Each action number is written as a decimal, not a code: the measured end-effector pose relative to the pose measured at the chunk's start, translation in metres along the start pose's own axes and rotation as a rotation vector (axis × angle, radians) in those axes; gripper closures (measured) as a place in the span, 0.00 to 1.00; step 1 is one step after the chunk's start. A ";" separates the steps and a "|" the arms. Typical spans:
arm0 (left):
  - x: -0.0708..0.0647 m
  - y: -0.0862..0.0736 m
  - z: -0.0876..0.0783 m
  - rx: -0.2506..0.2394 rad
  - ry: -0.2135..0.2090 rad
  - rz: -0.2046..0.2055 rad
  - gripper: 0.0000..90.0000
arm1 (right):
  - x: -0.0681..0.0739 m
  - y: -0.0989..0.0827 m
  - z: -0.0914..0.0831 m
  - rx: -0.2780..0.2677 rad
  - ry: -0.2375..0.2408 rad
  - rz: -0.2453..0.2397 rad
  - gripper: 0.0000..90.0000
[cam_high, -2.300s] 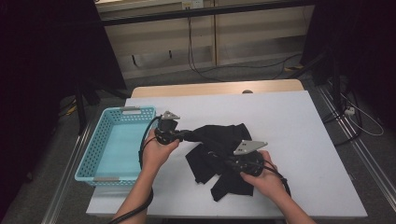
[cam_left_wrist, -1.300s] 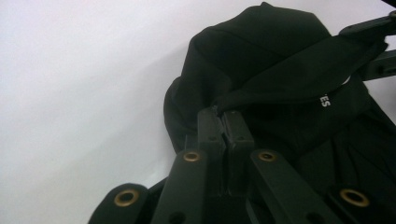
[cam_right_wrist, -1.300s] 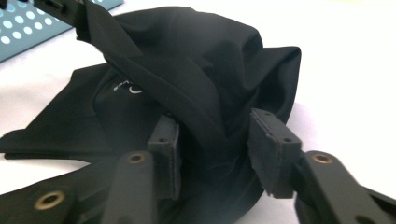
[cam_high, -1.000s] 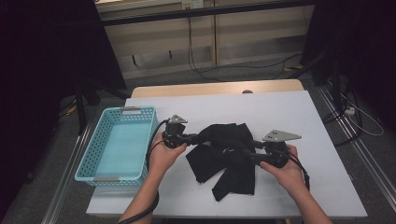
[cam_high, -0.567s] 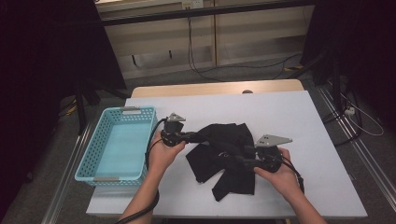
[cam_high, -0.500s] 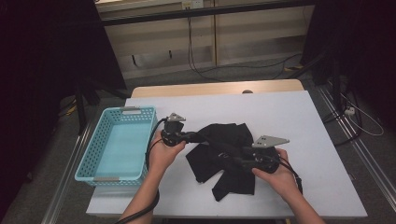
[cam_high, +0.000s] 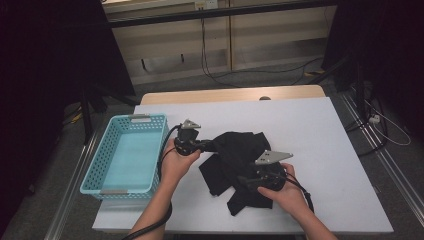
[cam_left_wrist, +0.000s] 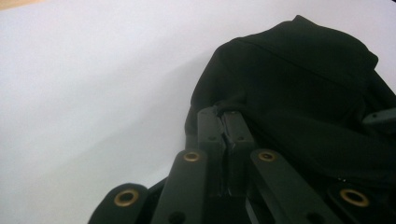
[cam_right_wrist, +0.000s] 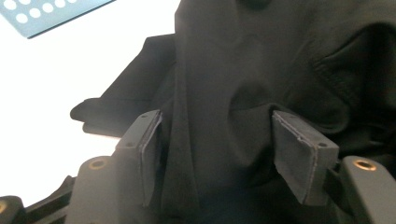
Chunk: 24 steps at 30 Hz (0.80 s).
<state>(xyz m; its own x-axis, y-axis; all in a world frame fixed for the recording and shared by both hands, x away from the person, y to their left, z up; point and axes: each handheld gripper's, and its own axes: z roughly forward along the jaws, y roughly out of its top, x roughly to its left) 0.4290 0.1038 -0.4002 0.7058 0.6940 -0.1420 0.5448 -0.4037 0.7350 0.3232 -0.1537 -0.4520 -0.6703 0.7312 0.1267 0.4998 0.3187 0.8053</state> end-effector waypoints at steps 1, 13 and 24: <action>0.000 0.000 0.000 -0.004 0.002 -0.001 0.98 | 0.001 0.000 0.001 0.001 0.002 -0.004 0.39; 0.001 0.002 -0.002 -0.021 0.008 -0.012 0.98 | 0.008 -0.002 0.006 0.041 0.014 -0.055 0.59; 0.006 0.003 -0.007 -0.024 0.008 -0.019 0.98 | -0.008 -0.001 -0.006 0.027 -0.003 -0.054 0.94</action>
<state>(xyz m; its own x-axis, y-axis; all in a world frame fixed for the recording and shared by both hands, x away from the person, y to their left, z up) 0.4309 0.1110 -0.3942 0.6916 0.7062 -0.1512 0.5470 -0.3756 0.7481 0.3249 -0.1634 -0.4502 -0.6951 0.7143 0.0812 0.4776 0.3745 0.7948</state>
